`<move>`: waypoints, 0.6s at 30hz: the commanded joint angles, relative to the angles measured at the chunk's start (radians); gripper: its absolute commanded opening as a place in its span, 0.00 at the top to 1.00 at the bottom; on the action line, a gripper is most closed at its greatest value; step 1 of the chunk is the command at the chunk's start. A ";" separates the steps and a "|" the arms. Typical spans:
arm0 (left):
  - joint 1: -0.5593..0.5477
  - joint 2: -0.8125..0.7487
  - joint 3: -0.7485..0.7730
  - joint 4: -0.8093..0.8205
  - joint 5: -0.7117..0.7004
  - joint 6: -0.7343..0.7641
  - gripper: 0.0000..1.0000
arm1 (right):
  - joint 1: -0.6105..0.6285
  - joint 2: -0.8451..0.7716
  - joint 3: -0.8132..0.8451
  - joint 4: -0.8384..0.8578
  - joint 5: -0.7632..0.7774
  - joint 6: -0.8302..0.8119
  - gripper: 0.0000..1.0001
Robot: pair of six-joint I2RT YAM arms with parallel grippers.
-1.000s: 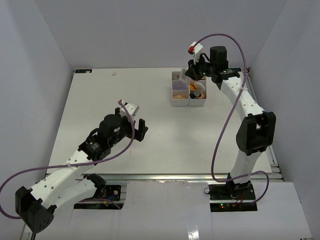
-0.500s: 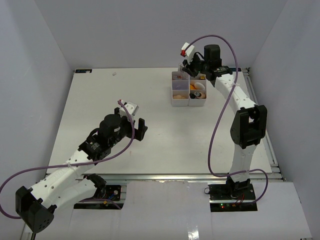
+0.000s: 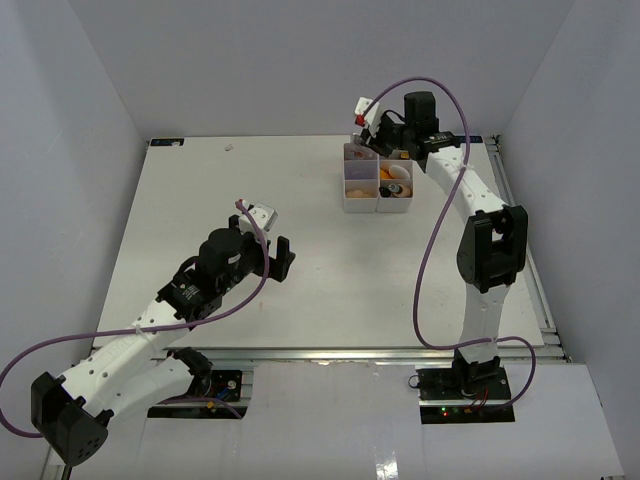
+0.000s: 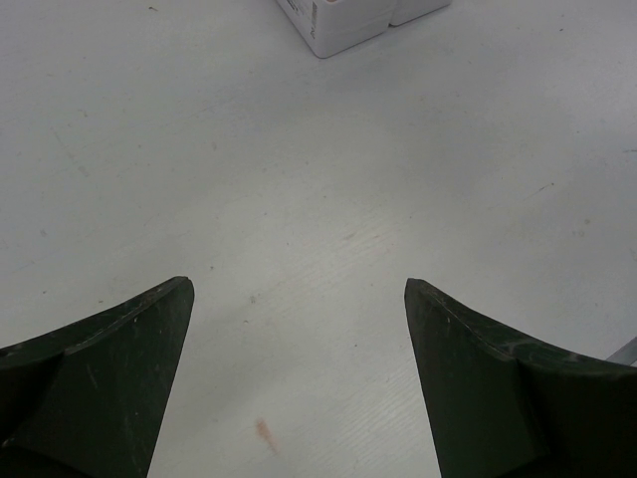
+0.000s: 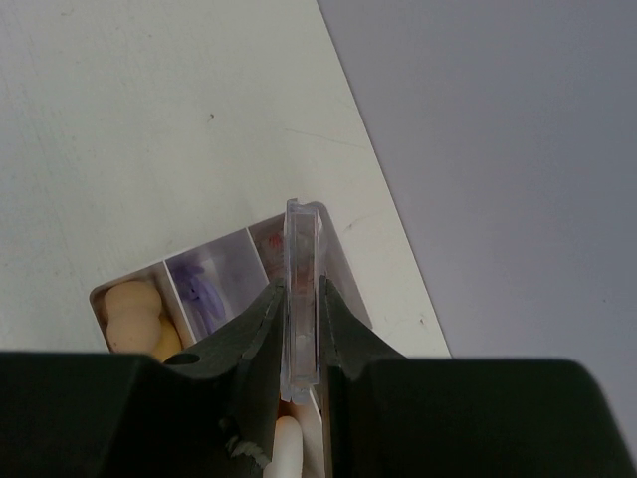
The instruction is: Organize the makeup
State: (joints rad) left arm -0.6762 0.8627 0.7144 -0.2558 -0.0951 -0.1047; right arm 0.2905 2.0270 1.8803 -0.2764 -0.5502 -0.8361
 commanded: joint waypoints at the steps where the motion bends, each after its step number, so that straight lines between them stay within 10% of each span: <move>1: 0.000 -0.002 -0.006 0.003 -0.013 -0.004 0.02 | 0.004 0.016 0.068 -0.041 -0.022 -0.105 0.85; 18: 0.001 0.005 -0.007 0.005 -0.011 -0.001 0.02 | 0.003 0.049 0.102 -0.152 -0.064 -0.242 0.85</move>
State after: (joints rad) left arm -0.6762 0.8712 0.7132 -0.2554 -0.0971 -0.1047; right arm 0.2905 2.0716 1.9415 -0.3987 -0.5736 -1.0237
